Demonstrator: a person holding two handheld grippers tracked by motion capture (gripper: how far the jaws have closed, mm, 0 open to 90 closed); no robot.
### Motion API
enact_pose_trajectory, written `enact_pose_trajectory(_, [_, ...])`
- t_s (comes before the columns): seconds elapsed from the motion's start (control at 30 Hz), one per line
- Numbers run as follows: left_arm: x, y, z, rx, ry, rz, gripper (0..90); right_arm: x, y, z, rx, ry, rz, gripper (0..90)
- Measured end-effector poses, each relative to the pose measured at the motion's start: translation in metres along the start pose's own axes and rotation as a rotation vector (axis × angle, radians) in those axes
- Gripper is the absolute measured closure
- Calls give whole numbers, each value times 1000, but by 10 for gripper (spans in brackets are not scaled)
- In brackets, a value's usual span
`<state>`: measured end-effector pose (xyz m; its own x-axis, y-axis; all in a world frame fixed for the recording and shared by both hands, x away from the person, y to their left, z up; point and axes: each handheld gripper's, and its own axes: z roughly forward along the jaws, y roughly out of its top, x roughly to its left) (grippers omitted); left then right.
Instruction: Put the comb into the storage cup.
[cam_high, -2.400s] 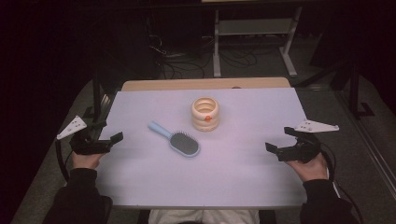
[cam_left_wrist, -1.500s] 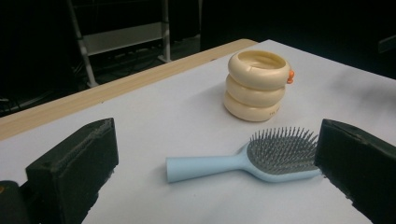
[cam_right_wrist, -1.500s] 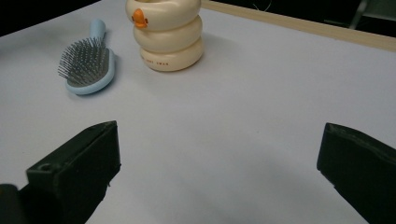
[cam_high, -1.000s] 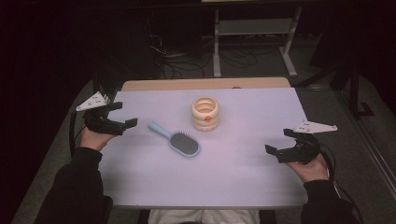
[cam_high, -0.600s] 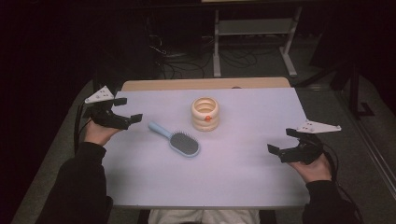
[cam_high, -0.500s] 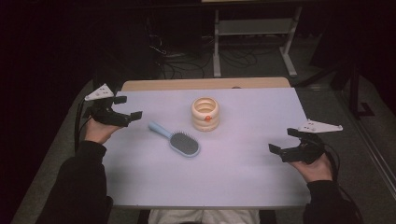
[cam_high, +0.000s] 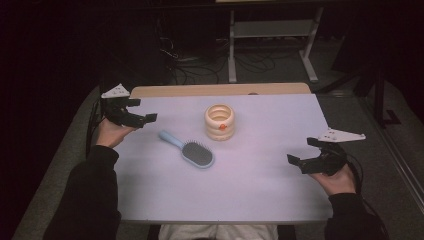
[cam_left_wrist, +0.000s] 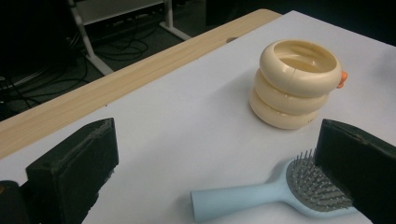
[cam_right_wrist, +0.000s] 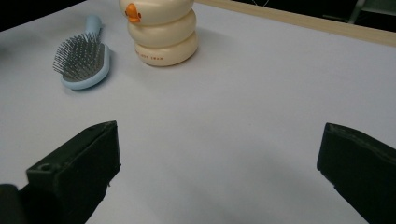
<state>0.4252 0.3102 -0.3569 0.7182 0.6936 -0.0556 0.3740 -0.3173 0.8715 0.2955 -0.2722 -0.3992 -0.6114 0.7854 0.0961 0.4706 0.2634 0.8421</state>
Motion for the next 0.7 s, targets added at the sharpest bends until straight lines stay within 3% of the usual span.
enact_pose_trajectory(0.13, [0, 4, 5, 10, -2, -2, 0, 0, 0, 0, 2, 4, -2, 0])
enact_pose_trajectory(0.27, [-1, 9, 17, 65, 0, 5, 0, 0, 0, 0, 3, 1, 1, 0])
enact_pose_trajectory(0.37, [0, 10, 22, 78, 7, 12, 0, 1, -1, 1, 7, 1, 1, 0])
enact_pose_trajectory(0.7, [4, 10, 40, 134, -5, -1, 0, 1, -1, 0, 3, 1, 0, 0])
